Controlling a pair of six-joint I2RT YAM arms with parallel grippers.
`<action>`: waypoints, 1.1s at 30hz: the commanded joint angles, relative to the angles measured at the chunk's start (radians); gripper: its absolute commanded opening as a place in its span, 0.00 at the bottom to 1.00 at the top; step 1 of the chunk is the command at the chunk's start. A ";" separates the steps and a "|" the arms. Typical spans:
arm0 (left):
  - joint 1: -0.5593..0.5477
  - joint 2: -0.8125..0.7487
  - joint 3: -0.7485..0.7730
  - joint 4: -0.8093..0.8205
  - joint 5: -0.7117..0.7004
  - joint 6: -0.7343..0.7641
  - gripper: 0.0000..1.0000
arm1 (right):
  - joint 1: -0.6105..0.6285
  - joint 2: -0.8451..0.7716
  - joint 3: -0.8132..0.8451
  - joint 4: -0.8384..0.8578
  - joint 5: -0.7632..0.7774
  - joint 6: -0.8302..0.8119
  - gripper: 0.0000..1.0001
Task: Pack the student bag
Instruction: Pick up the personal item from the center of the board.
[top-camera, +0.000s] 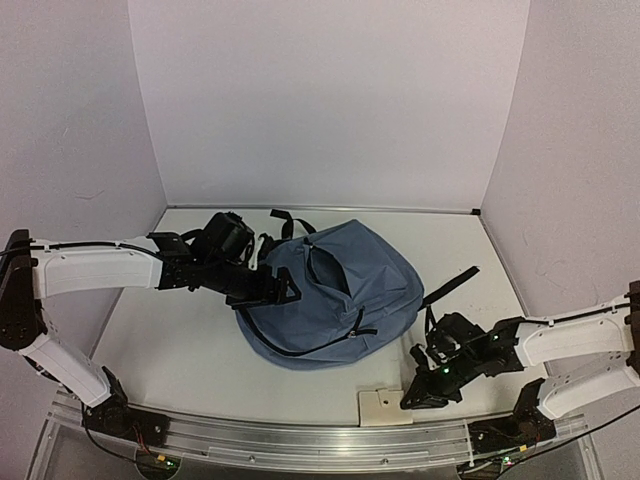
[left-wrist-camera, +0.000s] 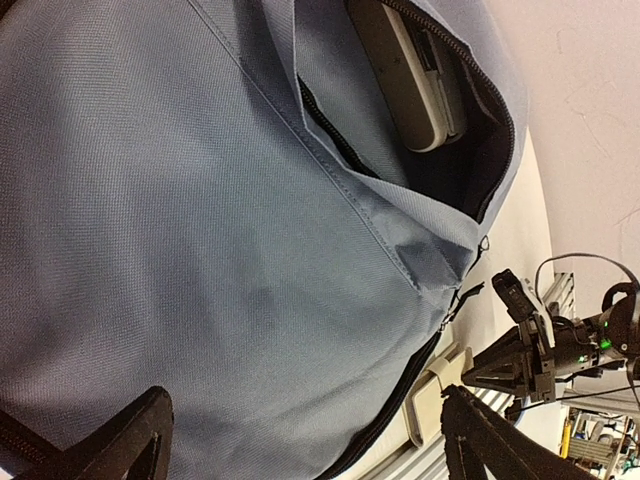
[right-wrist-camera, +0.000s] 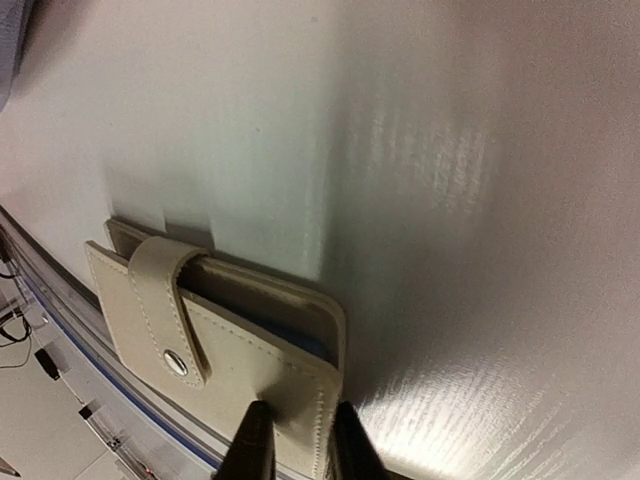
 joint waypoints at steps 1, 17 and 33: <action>0.000 -0.027 0.043 0.001 -0.005 0.012 0.93 | 0.007 -0.025 -0.027 0.075 0.004 0.029 0.00; -0.079 0.035 0.158 0.057 0.472 0.327 0.92 | 0.007 -0.138 0.294 0.115 -0.175 -0.236 0.00; -0.121 0.069 0.197 -0.102 0.735 0.442 0.78 | 0.006 0.076 0.589 0.049 -0.459 -0.504 0.00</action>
